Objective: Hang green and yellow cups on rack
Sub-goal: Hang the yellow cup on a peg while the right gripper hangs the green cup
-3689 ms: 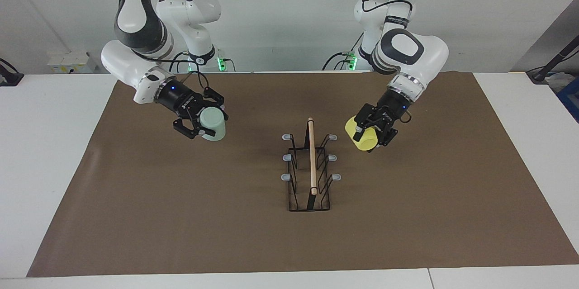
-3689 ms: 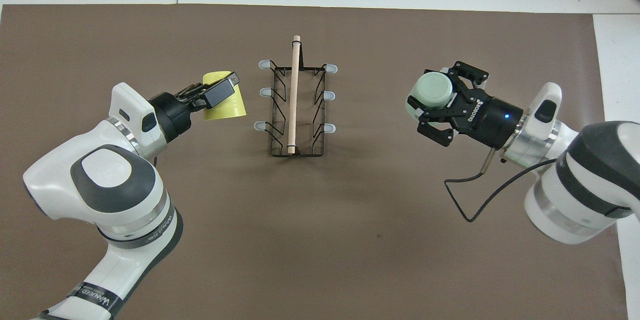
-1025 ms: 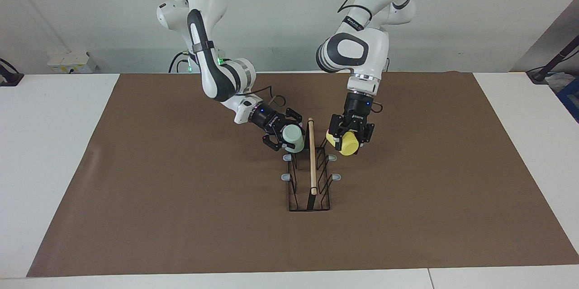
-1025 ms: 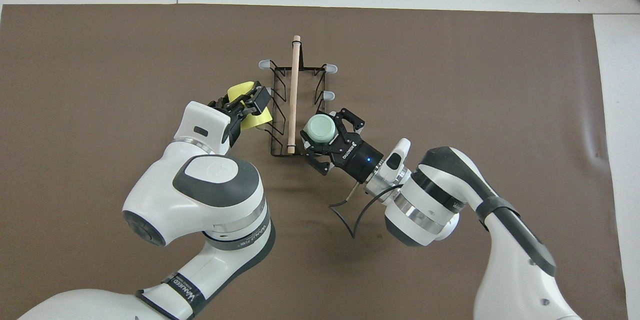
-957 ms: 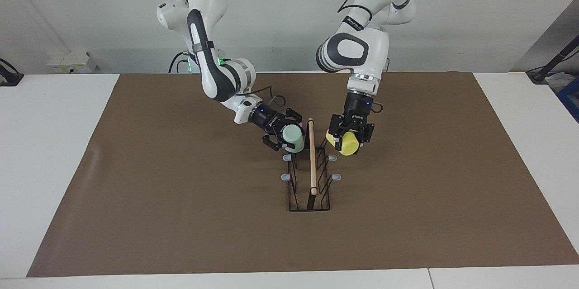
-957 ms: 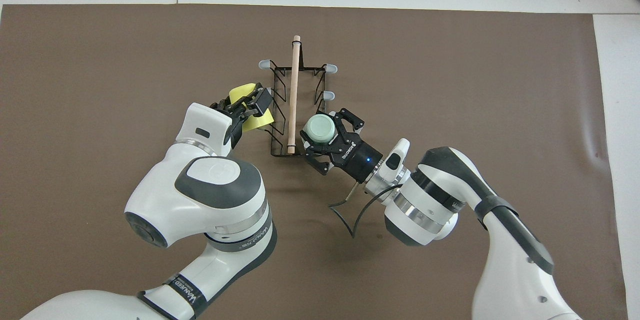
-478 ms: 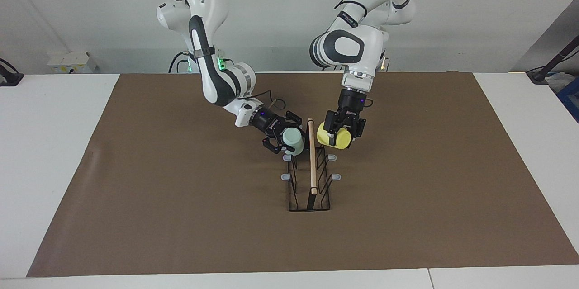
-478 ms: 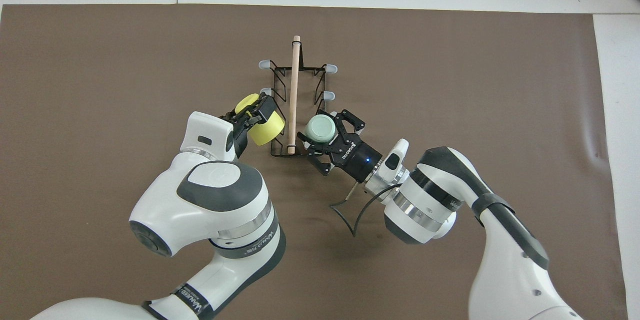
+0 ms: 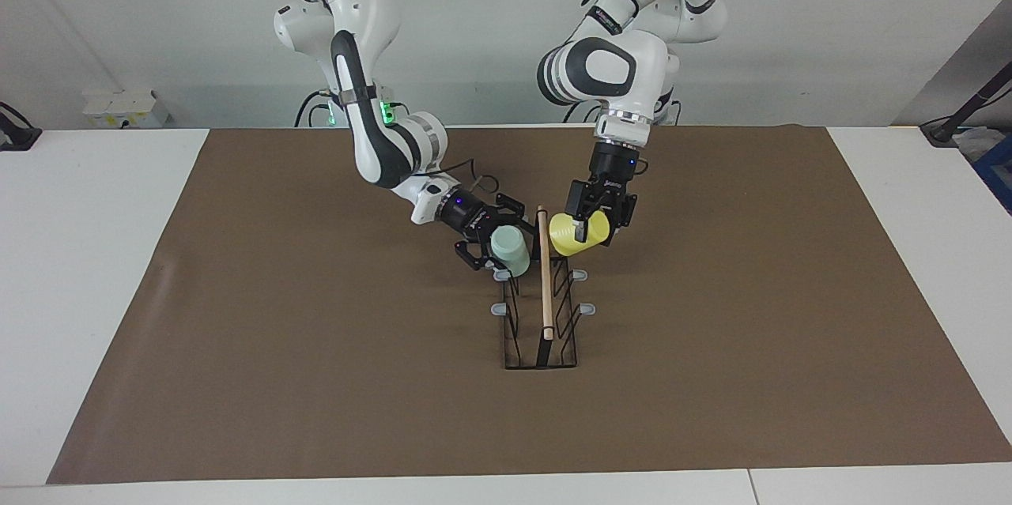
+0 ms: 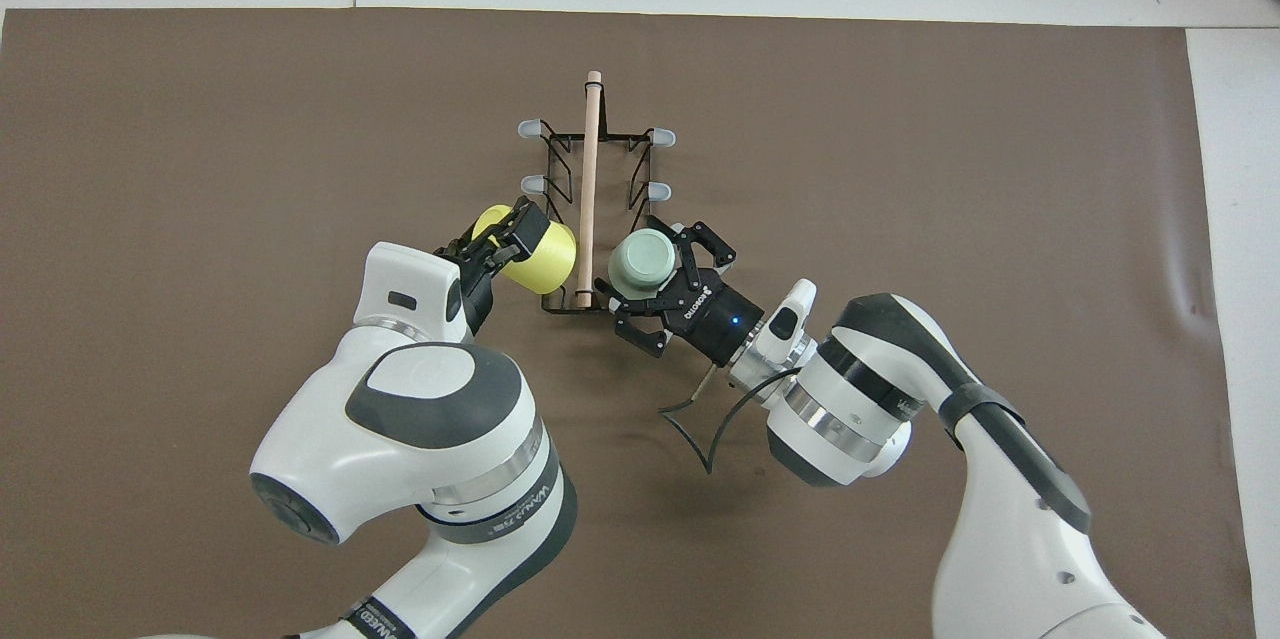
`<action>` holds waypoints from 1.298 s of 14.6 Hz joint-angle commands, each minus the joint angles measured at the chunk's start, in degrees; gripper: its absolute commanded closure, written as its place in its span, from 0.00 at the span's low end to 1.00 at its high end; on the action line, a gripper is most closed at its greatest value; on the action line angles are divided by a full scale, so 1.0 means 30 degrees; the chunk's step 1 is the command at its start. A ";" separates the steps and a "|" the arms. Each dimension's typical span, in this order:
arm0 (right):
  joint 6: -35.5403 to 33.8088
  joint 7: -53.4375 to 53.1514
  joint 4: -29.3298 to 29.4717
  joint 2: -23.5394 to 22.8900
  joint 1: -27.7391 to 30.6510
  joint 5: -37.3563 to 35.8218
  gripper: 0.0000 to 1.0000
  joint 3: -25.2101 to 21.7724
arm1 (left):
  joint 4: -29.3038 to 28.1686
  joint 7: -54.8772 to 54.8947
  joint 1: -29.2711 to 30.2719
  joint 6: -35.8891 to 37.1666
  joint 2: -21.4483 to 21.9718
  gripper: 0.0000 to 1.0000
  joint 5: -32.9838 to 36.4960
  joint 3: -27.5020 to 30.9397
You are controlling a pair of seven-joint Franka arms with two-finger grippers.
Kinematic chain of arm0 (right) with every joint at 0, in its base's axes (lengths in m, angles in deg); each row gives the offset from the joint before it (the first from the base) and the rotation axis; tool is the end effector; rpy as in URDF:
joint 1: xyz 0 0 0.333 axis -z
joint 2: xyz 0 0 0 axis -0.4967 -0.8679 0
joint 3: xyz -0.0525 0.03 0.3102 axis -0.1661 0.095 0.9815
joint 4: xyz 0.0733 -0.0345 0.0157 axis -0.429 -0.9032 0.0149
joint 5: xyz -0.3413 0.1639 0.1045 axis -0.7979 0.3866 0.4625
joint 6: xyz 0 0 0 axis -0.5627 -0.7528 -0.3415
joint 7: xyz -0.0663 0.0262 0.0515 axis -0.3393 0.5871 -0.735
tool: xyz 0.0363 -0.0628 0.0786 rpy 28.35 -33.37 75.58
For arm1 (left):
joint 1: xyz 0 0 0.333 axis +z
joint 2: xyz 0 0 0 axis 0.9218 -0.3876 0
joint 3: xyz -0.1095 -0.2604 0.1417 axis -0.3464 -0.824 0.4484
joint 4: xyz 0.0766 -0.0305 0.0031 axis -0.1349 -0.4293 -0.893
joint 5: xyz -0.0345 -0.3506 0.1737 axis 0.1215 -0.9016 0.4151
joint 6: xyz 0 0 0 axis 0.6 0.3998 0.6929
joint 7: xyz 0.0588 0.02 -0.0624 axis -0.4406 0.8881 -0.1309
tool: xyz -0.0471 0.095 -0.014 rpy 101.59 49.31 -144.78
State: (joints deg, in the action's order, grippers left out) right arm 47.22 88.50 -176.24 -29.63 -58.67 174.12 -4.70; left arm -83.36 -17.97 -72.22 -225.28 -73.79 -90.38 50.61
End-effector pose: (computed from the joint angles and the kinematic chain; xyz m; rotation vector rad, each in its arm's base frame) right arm 0.4981 0.2889 0.2540 -1.7875 -0.7092 -1.5263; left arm 0.4757 -0.2688 0.4204 2.4097 0.5252 0.9376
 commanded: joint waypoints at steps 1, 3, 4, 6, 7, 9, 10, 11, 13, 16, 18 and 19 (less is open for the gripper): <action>0.0263 0.1372 -0.0208 -0.0071 -0.0184 0.3300 0.00 0.0111 | -0.0809 0.0131 0.0005 -0.0049 0.0900 1.00 -0.0450 -0.0065; 0.0234 0.1372 -0.0472 -0.0041 -0.0184 0.3300 0.00 0.0111 | -0.0809 0.0336 0.0005 -0.0049 0.0900 1.00 -0.0421 -0.0065; 0.0234 0.1372 -0.0559 -0.0012 -0.0184 0.3300 0.00 0.0111 | -0.0809 0.0540 0.0034 -0.0049 0.0900 1.00 -0.0421 -0.0065; 0.0292 0.1372 -0.0589 -0.0012 -0.0184 0.3241 0.00 0.0111 | -0.0780 0.0601 0.0064 -0.0049 0.0900 0.93 -0.0421 -0.0065; 0.0409 0.1343 -0.0676 -0.0041 -0.0155 0.3183 0.00 0.0111 | -0.0780 0.0601 0.0064 -0.0049 0.0900 0.71 -0.0421 -0.0065; 0.0789 0.1314 -0.0881 -0.0041 -0.0067 0.3036 0.00 0.0111 | -0.0635 0.0630 0.0064 -0.0049 0.0841 0.59 -0.0421 -0.0065; 0.0965 0.1313 -0.0969 -0.0041 -0.0037 0.3007 0.00 0.0111 | -0.0518 0.0630 0.0093 -0.0049 0.0812 0.56 -0.0392 -0.0036; 0.1082 0.1313 -0.1086 -0.0041 -0.0037 0.3007 0.00 0.0111 | -0.0458 0.0630 0.0122 -0.0049 0.0754 0.55 -0.0363 -0.0036; 0.1346 0.1313 -0.1408 -0.0041 0.0021 0.3007 0.00 0.0111 | -0.0079 0.0834 0.0152 -0.0020 0.0665 0.50 -0.0304 0.0080; 0.1697 0.1313 -0.1673 -0.0041 0.0051 0.2948 0.00 0.0111 | 0.0681 0.1185 0.0415 0.0067 0.0316 0.22 0.0221 0.0489; 0.2572 0.1313 -0.1673 0.0192 0.0051 0.2861 0.00 0.0110 | 0.1327 0.1216 0.0474 0.0359 -0.0008 0.13 0.0399 0.0840; 0.3158 0.1313 -0.1673 0.0425 0.0080 0.2657 0.00 0.0111 | 0.1503 0.1216 0.0561 0.0854 -0.0009 0.12 0.0399 0.1075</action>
State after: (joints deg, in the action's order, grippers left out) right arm 53.77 88.50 -180.67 -29.83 -58.53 174.10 -4.91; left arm -80.99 -15.81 -71.32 -224.58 -72.73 -89.63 52.88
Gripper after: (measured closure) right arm 0.000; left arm 0.159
